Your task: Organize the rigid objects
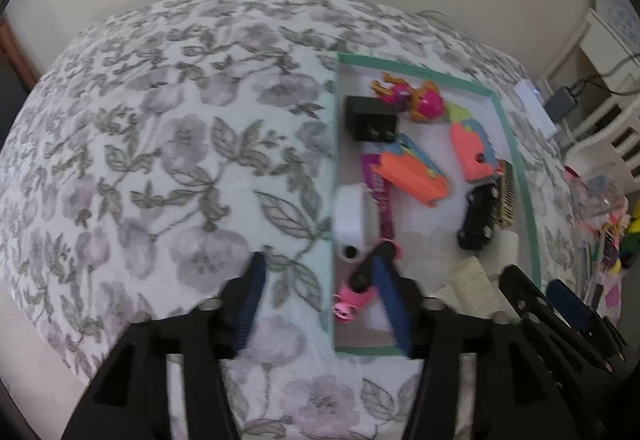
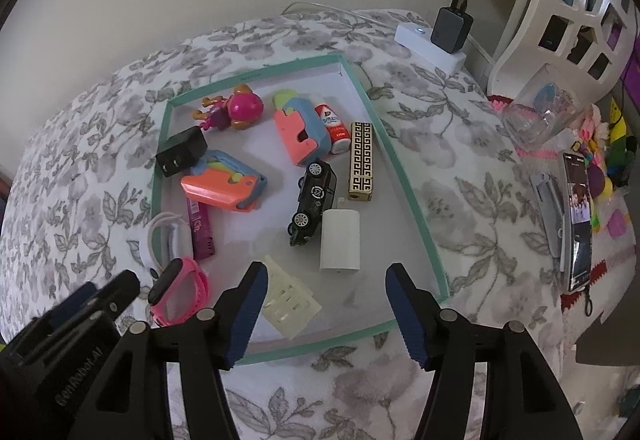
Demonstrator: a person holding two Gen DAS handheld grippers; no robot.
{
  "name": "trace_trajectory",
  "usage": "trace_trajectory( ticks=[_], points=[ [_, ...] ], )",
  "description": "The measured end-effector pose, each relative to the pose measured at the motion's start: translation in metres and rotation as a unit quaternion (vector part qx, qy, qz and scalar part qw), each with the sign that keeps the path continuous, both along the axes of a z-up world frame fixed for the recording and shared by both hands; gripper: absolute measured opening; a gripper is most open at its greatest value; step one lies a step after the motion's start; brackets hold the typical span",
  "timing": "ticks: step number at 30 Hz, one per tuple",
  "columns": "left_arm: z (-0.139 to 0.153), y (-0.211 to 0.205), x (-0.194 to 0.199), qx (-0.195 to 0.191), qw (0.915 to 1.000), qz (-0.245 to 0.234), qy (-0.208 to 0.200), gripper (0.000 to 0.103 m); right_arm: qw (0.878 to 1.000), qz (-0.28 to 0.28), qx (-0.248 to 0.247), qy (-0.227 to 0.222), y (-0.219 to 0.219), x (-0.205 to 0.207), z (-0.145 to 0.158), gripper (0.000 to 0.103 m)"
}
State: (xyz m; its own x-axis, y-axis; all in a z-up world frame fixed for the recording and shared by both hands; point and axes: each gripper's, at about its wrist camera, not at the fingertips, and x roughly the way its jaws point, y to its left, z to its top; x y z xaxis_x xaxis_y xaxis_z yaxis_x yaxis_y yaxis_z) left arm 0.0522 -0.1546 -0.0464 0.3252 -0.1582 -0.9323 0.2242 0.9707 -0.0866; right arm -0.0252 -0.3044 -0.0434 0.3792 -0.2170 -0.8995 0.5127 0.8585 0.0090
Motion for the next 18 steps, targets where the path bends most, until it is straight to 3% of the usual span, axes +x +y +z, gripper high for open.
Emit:
trace_trajectory(
  ticks=[4, 9, 14, 18],
  points=[
    [0.000, 0.012, 0.005, 0.019, 0.9995, 0.024, -0.005, 0.064, 1.000, 0.012, -0.004, 0.000, 0.007, 0.003, 0.000, 0.065],
    [-0.005, 0.025, 0.011, 0.055, 0.9969, 0.055, -0.007, 0.082, 1.000, 0.025, -0.007, -0.003, 0.014, 0.004, 0.000, 0.075],
    [-0.006, 0.035, 0.015, 0.067, 0.9949, 0.075, -0.009, 0.084, 0.999, 0.033, -0.010, -0.003, 0.017, 0.006, -0.002, 0.086],
    [-0.008, 0.042, 0.017, 0.066, 0.9942, 0.085, -0.004, 0.093, 0.999, 0.035, -0.010, -0.004, 0.017, 0.006, -0.003, 0.090]
  ],
)
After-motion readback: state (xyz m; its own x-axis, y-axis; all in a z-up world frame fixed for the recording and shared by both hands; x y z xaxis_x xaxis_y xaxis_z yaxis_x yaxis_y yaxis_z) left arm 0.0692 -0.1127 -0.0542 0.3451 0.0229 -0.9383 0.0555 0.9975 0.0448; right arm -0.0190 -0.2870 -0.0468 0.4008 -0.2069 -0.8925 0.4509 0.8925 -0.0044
